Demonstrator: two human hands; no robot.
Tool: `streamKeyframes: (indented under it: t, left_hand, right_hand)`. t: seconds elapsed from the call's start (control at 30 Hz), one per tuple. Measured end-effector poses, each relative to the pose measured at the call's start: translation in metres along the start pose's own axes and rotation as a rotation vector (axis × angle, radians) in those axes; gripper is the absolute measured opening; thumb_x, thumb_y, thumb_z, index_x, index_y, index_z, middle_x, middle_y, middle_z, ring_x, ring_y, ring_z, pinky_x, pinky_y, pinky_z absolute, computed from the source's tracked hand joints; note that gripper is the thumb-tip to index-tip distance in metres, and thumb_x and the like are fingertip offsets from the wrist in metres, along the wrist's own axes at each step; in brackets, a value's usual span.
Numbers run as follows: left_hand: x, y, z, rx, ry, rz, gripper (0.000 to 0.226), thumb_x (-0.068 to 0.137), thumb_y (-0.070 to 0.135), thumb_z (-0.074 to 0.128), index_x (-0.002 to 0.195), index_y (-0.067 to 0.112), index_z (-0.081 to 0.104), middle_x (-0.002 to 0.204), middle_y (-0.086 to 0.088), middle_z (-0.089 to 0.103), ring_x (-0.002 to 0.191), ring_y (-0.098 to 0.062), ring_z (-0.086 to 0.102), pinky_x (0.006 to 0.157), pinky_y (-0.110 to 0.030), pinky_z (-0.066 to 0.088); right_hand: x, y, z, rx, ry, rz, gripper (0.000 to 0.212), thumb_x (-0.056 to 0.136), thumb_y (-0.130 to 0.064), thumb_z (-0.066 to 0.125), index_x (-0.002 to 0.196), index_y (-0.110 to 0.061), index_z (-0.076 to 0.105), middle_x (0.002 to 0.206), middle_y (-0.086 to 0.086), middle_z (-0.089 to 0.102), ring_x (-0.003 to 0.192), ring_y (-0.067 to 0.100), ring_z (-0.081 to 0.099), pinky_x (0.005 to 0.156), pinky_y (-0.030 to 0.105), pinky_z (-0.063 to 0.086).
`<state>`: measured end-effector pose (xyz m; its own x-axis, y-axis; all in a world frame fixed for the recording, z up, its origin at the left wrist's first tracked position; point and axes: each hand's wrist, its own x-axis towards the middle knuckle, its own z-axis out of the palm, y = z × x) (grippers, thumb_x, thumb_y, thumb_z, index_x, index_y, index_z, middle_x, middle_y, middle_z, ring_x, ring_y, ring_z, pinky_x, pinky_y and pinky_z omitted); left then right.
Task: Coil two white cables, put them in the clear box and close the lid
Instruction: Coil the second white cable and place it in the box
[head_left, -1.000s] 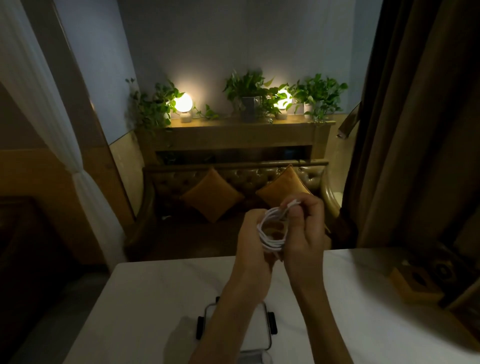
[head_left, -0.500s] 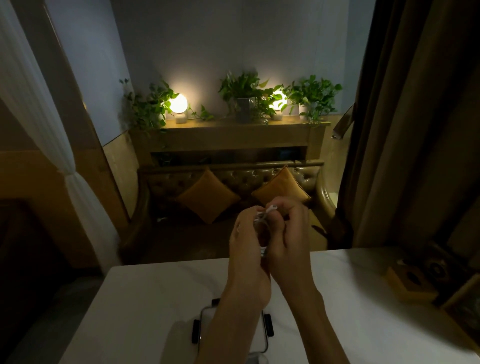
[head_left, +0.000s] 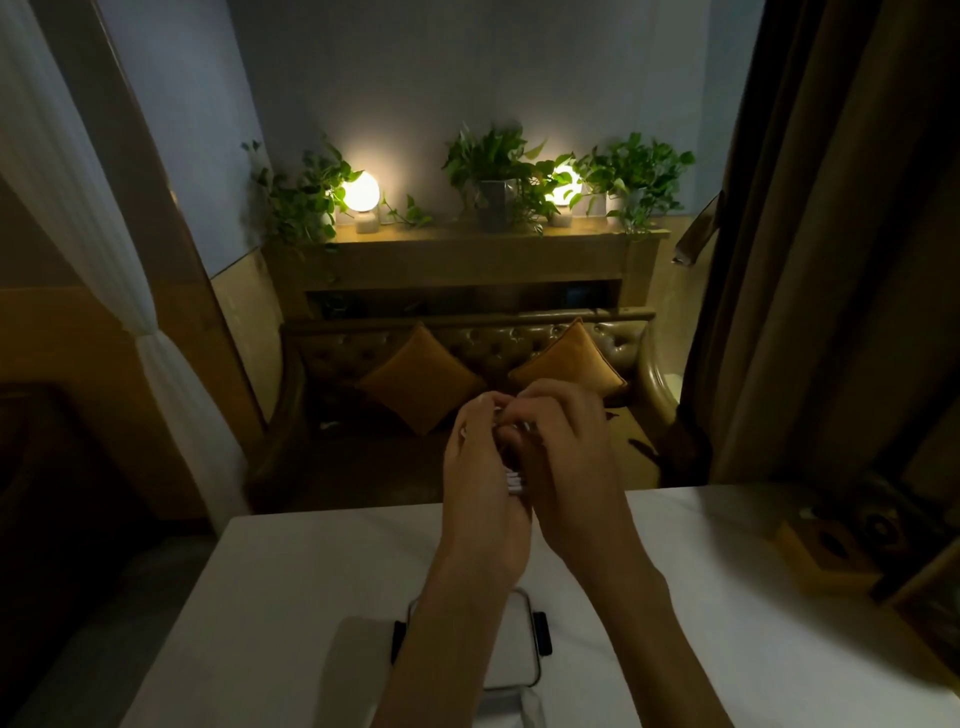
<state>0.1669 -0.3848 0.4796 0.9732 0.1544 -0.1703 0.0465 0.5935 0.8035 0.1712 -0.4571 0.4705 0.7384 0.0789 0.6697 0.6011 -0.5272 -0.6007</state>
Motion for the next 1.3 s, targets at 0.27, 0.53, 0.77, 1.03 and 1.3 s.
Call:
streamKeyframes:
  t: [0.27,0.53,0.77,1.03,1.3]
  left_hand:
    - [-0.005,-0.001,0.003,0.12,0.122,0.233,0.023,0.098,0.03,0.039,0.095,0.021,0.06,0.092,-0.005,0.064,0.086,-0.019,0.062,0.073,-0.031,0.052]
    - [-0.003,0.005,-0.007,0.286,0.21,0.375,0.024,0.099,0.026,0.038,0.085,0.027,0.057,0.087,-0.001,0.062,0.084,-0.017,0.061,0.08,-0.037,0.053]
    - [0.002,0.018,-0.018,0.329,0.336,0.375,0.025,0.097,0.024,0.042,0.078,0.033,0.056,0.082,0.009,0.057,0.08,-0.009,0.056,0.069,-0.027,0.047]
    - [0.006,0.022,-0.028,0.278,0.358,0.363,0.021,0.095,0.021,0.045,0.08,0.018,0.06,0.08,0.0,0.06,0.075,-0.014,0.057,0.065,-0.025,0.047]
    - [0.011,0.021,-0.034,0.193,0.276,0.363,0.021,0.095,0.022,0.045,0.085,0.016,0.062,0.078,0.0,0.067,0.071,-0.015,0.064,0.064,-0.027,0.052]
  right_hand:
    - [-0.011,0.006,-0.007,-0.19,0.003,-0.016,0.035,0.085,-0.021,0.049,0.103,0.004,0.066,0.105,0.021,0.067,0.096,0.021,0.064,0.096,0.007,0.036]
    - [-0.014,0.001,0.006,-0.558,-0.046,-0.224,0.036,0.083,-0.028,0.044,0.1,-0.01,0.069,0.098,0.009,0.072,0.086,0.023,0.069,0.074,0.028,0.056]
    - [0.004,0.007,0.015,-0.751,-0.062,-0.455,0.023,0.08,-0.022,0.051,0.095,-0.012,0.066,0.086,0.007,0.069,0.067,0.018,0.065,0.055,0.026,0.054]
    - [0.004,0.018,0.021,-0.666,-0.077,-0.375,0.035,0.064,-0.016,0.082,0.092,-0.01,0.063,0.084,0.01,0.066,0.07,0.02,0.064,0.057,0.027,0.054]
    - [-0.001,0.023,0.014,-0.499,-0.142,-0.197,0.026,0.072,-0.017,0.075,0.093,-0.013,0.061,0.084,0.007,0.064,0.069,0.018,0.061,0.056,0.027,0.051]
